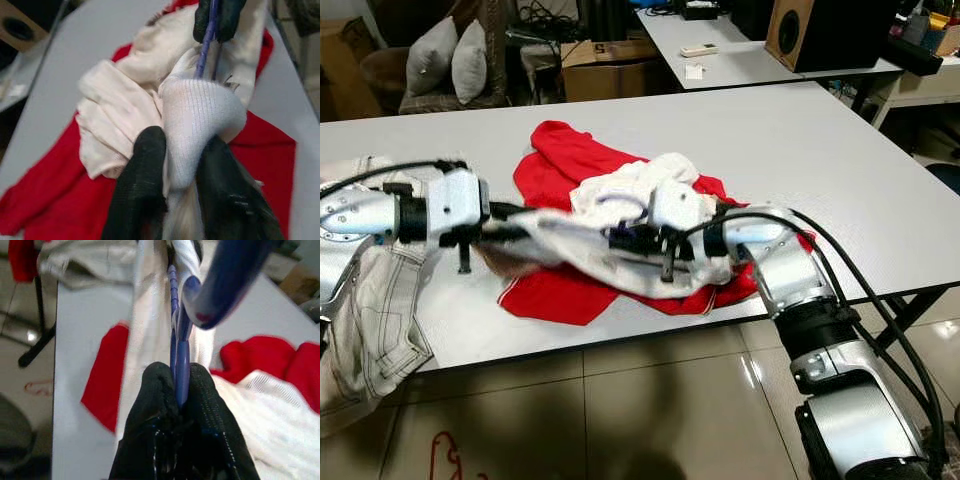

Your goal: Hang hanger

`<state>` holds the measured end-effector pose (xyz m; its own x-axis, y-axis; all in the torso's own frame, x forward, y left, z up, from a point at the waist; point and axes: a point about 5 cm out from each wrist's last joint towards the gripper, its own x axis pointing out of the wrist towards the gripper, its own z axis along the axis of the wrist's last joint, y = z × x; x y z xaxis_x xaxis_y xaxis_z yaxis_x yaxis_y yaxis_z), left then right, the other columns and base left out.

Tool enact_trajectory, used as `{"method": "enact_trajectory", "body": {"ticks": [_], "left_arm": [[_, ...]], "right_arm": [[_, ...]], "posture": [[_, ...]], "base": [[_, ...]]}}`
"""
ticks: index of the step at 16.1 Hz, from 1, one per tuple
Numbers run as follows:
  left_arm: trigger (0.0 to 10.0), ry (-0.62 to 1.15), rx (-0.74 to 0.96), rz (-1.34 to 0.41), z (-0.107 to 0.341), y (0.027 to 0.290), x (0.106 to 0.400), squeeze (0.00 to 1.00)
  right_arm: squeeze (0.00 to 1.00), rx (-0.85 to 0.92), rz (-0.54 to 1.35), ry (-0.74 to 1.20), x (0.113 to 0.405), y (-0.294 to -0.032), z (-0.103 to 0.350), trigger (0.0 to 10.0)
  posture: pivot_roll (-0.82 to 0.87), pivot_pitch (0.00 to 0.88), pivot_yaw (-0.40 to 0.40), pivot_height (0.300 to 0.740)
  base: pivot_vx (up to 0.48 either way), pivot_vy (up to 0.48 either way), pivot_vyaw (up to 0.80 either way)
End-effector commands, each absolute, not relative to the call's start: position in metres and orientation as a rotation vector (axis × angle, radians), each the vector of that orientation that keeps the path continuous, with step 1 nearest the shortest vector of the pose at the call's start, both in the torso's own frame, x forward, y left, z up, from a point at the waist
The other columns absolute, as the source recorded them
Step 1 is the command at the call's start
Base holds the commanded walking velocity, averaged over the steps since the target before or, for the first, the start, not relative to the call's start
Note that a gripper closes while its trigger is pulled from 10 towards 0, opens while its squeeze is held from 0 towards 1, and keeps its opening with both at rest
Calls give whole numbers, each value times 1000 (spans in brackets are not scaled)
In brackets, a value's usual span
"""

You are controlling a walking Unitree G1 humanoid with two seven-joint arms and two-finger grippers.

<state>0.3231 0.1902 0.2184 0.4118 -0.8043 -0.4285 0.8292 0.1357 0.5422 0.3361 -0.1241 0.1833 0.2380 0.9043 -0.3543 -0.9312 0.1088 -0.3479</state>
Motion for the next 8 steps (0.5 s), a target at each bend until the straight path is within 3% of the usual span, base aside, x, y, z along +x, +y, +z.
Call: {"method": "enact_trajectory", "body": {"ticks": [1, 5, 7, 8], "left_arm": [[10000, 46, 829, -1207, 228, 191, 324, 1000], [10000, 135, 890, -1323, 223, 190, 319, 1000], [10000, 72, 832, -1308, 231, 187, 323, 1000], [10000, 17, 758, -1282, 240, 185, 325, 0]], "right_arm": [[0, -584, 1359, 90, 335, -126, 178, 0], [0, -579, 1365, 91, 334, -125, 176, 0], [0, -559, 1354, 82, 335, -127, 178, 0], [0, -542, 1346, 78, 334, -129, 178, 0]], "posture": [[91, 0, 47, 740], [98, 0, 49, 740], [95, 0, 49, 740], [94, 0, 47, 740]], "base": [[0, 0, 0], [0, 0, 0], [0, 0, 0], [0, 0, 0]]}}
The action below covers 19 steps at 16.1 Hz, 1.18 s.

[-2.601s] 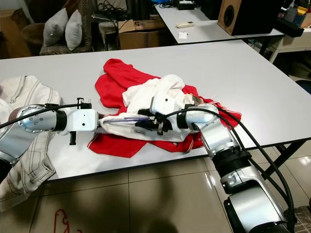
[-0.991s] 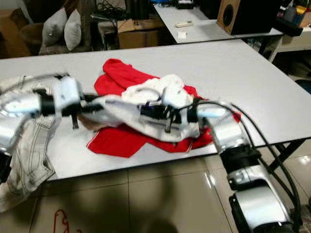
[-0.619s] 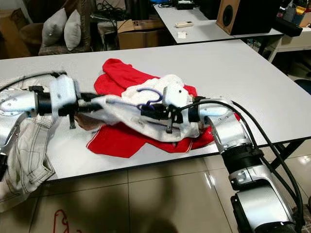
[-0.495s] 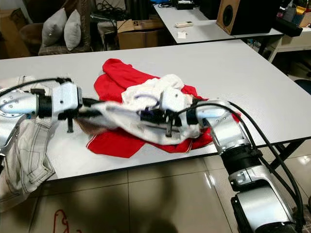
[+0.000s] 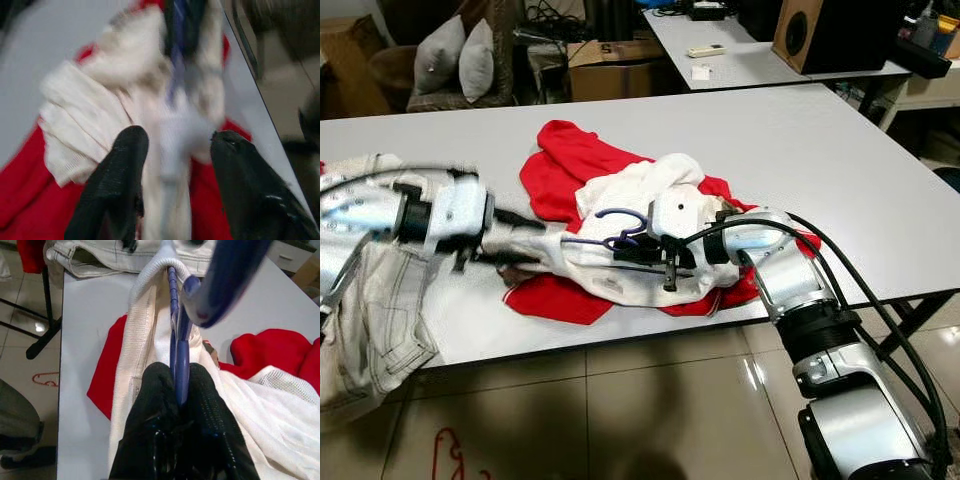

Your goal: Hang hanger

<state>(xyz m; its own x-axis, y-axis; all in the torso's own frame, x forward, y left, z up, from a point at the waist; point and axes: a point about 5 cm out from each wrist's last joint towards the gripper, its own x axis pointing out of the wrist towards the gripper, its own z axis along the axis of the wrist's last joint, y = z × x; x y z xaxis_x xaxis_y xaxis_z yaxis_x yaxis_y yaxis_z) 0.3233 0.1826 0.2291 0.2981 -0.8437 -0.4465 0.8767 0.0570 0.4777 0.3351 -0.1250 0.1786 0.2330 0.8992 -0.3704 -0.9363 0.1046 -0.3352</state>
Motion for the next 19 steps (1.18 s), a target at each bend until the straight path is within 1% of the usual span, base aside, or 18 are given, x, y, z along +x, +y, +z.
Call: {"method": "enact_trajectory", "body": {"ticks": [1, 3, 5, 6, 7, 8, 9, 10, 12, 15, 17, 18, 19], "left_arm": [[10000, -22, 694, -1258, 247, 186, 326, 0], [10000, -62, 618, -1204, 254, 195, 328, 0], [10000, -102, 530, -1028, 264, 216, 333, 0], [10000, -122, 530, -897, 261, 226, 334, 0], [10000, -118, 488, -854, 257, 227, 332, 0], [10000, -102, 422, -787, 246, 228, 329, 0], [10000, -83, 377, -735, 232, 226, 322, 0], [10000, -50, 345, -648, 217, 224, 318, 0], [10000, 0, 316, -552, 195, 217, 307, 0], [10000, 0, 296, -380, 181, 215, 295, 0], [10000, 4, 312, -330, 176, 208, 286, 0], [10000, 13, 317, -322, 173, 200, 279, 0], [10000, 14, 317, -323, 172, 197, 277, 0]], "right_arm": [[0, -511, 1342, 69, 333, -130, 179, 0], [0, -493, 1334, 64, 332, -133, 179, 0], [0, -508, 1271, 53, 333, -141, 185, 0], [0, -489, 1178, 7, 332, -147, 194, 0], [0, -475, 1142, -15, 330, -148, 197, 353], [0, -441, 1087, -45, 325, -149, 201, 10000], [0, -400, 1042, -61, 318, -150, 204, 10000], [0, -382, 1002, -65, 312, -150, 203, 10000], [0, -395, 942, -41, 304, -153, 195, 10000], [0, -402, 846, -38, 303, -156, 198, 10000], [0, -397, 801, -54, 304, -158, 207, 10000], [0, -410, 767, -108, 306, -161, 222, 10000], [0, -408, 758, -130, 306, -162, 227, 10000]], "posture": [[94, 0, 46, 740], [91, 0, 44, 740], [95, 0, 35, 740], [93, 0, 30, 740], [93, 0, 30, 740], [89, 0, 30, 740], [80, 0, 30, 740], [70, 0, 38, 740], [51, 0, 43, 740], [50, 0, 31, 740], [52, 0, 15, 740], [55, 0, 7, 740], [53, 0, 3, 740]], "base": [[0, 0, 0], [0, 0, 0], [0, 0, 0], [0, 0, 0], [0, 0, 0], [0, 0, 0], [0, 0, 0], [0, 0, 0], [0, 0, 0], [0, 0, 0], [0, 0, 0], [0, 0, 0], [0, 0, 0]]}}
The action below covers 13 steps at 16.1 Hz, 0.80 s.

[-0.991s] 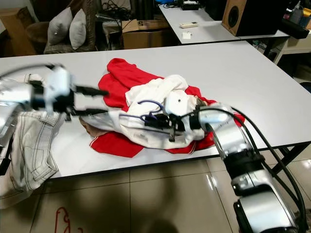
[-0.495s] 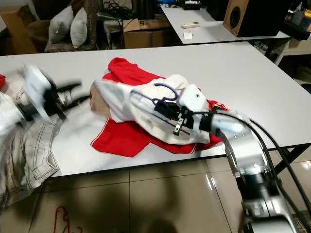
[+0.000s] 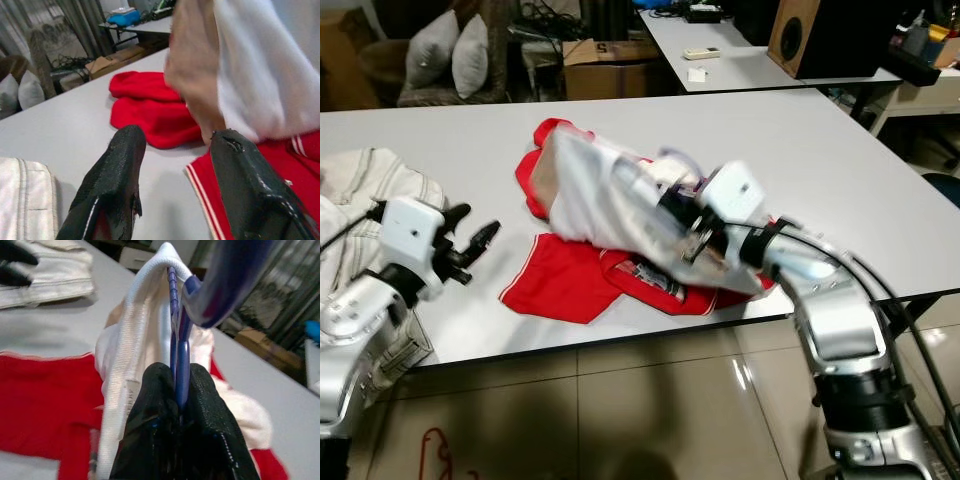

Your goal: Hang hanger

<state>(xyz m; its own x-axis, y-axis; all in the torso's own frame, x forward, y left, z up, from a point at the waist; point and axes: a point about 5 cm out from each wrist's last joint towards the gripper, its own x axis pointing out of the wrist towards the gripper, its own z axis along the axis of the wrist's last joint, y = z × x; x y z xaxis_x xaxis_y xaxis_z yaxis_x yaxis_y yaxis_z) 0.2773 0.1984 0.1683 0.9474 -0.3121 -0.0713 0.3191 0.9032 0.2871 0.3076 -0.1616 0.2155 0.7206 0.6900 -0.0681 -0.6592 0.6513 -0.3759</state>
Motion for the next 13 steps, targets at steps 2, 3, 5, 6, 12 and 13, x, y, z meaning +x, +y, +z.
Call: {"method": "enact_trajectory", "body": {"ticks": [2, 3, 5, 6, 12, 13], "left_arm": [[10000, 22, 309, -332, 168, 186, 271, 0], [10000, 24, 306, -333, 167, 182, 269, 0], [10000, 33, 302, -334, 166, 176, 267, 0], [10000, 37, 300, -345, 165, 173, 265, 0], [10000, 53, 304, -364, 165, 167, 263, 0], [10000, 54, 304, -368, 165, 167, 262, 0]], "right_arm": [[0, -376, 706, -261, 302, -169, 259, 10000], [0, -358, 695, -301, 297, -171, 270, 10000], [0, -353, 667, -369, 288, -173, 289, 10000], [0, -335, 643, -454, 279, -173, 310, 10000], [0, -258, 647, -657, 250, -181, 358, 10000], [0, -233, 653, -675, 245, -182, 363, 10000]], "posture": [[52, 0, -8, 740], [52, 0, -10, 740], [49, 0, -11, 740], [45, 0, -9, 740], [41, 0, 0, 740], [40, 0, 0, 740]], "base": [[0, 0, 0], [0, 0, 0], [0, 0, 0], [0, 0, 0], [-301, 0, 0], [-412, 0, 0]]}}
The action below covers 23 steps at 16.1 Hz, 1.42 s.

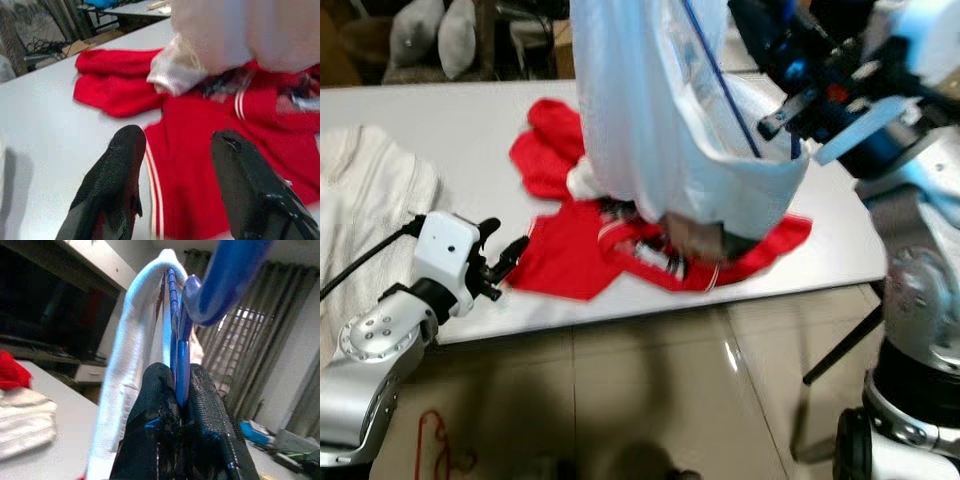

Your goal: Hang hanger

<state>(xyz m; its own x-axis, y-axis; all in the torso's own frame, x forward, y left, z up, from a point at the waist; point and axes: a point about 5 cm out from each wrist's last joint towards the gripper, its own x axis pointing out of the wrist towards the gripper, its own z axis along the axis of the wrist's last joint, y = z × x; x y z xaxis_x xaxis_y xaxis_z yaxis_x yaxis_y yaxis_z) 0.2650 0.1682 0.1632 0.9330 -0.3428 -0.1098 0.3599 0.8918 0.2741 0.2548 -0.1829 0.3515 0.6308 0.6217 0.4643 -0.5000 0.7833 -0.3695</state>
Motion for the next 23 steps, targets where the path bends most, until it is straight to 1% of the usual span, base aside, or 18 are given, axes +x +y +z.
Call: {"method": "enact_trajectory", "body": {"ticks": [1, 3, 5, 6, 7, 8, 10, 11, 12, 13, 14, 15, 16, 18, 19, 20, 23], "left_arm": [[10000, 58, 307, -369, 164, 167, 262, 0], [10000, 60, 308, -368, 165, 168, 262, 0], [10000, 62, 309, -367, 164, 168, 261, 0], [10000, 61, 309, -366, 164, 168, 261, 0], [10000, 71, 314, -359, 163, 169, 259, 0], [10000, 79, 320, -354, 162, 171, 258, 0], [10000, 133, 361, -292, 154, 188, 254, 0], [10000, 146, 374, -269, 152, 193, 254, 0], [10000, 166, 380, -216, 149, 203, 253, 0], [10000, 179, 400, -149, 149, 215, 253, 0], [10000, 190, 408, -114, 148, 221, 252, 0], [10000, 194, 413, -105, 148, 222, 252, 0], [10000, 231, 423, -100, 144, 228, 248, 0], [10000, 305, 462, -111, 135, 240, 239, 0], [10000, 320, 457, -127, 132, 241, 235, 0], [10000, 320, 444, -177, 129, 235, 233, 0], [10000, 322, 387, -212, 120, 218, 233, 0]], "right_arm": [[0, -209, 654, -676, 244, -184, 364, 10000], [0, -184, 672, -642, 242, -184, 362, 10000], [0, -105, 745, -622, 234, -181, 358, 10000], [0, -77, 782, -600, 230, -181, 356, 10000], [0, -50, 839, -538, 222, -182, 346, 10000], [0, -45, 851, -512, 219, -183, 340, 10000], [0, -85, 862, -352, 213, -189, 312, 10000], [0, -90, 867, -308, 212, -190, 305, 10000], [0, -110, 857, -202, 211, -192, 285, 10000], [0, -101, 826, -61, 212, -194, 255, 10000], [0, -102, 774, -2, 216, -196, 240, 10000], [0, -106, 758, 10, 217, -197, 236, 10000], [0, -104, 695, 34, 223, -197, 224, 10000], [0, -92, 644, 49, 230, -190, 207, 10000], [0, -74, 644, 67, 231, -184, 193, 10000], [0, -84, 632, 110, 232, -181, 173, 10000], [0, -173, 540, 232, 236, -183, 132, 10000]], "posture": [[39, 0, 0, 740], [39, 0, -1, 740], [41, 0, -6, 740], [42, 0, -7, 740], [42, 0, -6, 740], [42, 0, -6, 740], [40, 0, -3, 740], [39, 0, -3, 740], [42, 0, -2, 740], [44, 0, -4, 740], [44, 0, -4, 740], [49, 0, -6, 740], [53, 0, -11, 740], [60, 0, -22, 740], [66, 0, -29, 740], [67, 0, -34, 740], [65, 0, -39, 740]], "base": [[-480, 0, 0], [-414, 0, 0], [-366, 0, 0], [0, 0, 0], [0, 0, 0], [0, 0, 0], [0, 0, 0], [0, 0, 0], [0, 0, 0], [0, 0, 0], [0, 0, 0], [0, 0, 0], [0, 0, 0], [0, 0, 0], [0, 0, 0], [0, 0, 0], [0, 0, 0]]}}
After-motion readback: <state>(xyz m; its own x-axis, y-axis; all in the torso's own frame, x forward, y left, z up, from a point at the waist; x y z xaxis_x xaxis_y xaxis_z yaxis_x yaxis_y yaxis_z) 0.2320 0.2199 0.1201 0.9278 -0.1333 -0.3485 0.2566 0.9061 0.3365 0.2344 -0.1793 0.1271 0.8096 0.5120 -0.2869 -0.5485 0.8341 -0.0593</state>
